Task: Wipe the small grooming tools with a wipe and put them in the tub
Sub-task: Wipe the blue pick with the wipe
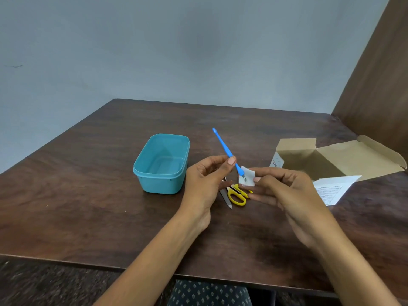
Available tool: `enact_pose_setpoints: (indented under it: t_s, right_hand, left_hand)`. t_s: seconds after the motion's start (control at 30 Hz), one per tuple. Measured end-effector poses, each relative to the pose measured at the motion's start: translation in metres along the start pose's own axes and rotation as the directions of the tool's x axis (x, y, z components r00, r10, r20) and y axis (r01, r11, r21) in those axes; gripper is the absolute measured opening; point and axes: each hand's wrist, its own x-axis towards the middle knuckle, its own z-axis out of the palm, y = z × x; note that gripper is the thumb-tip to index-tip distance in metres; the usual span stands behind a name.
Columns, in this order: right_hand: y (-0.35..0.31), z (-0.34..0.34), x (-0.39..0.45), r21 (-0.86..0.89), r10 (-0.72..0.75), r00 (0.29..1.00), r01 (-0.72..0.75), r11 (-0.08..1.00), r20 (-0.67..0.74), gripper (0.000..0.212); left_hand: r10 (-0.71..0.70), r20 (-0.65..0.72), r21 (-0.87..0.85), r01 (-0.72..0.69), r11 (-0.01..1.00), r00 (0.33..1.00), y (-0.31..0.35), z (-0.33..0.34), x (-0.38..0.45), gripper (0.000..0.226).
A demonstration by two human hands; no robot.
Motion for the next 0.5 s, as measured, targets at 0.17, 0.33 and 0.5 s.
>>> enact_pose_setpoints:
  t_s: [0.17,0.33,0.5]
  right_hand:
    - [-0.0043,-0.0039,0.0,0.04,0.059,0.998,-0.059,0.997,0.003,0.01]
    - [-0.0008,0.0007,0.0019,0.017,0.017,0.998,-0.016,1.0,-0.054,0.013]
    - [0.0034,0.0025,0.0019,-0.006,-0.027,0.994,0.026,1.0,-0.105,0.016]
  left_hand:
    - [0.024,0.01,0.01,-0.024,1.0,1.0,-0.0011,0.0,-0.0005,0.022]
    - [0.005,0.054,-0.021,-0.004,1.0,0.999,0.0003,0.0008,-0.0021,0.02]
    - [0.008,0.039,-0.016,-0.007,1.0,0.999,0.0017,-0.0008,-0.0018,0.021]
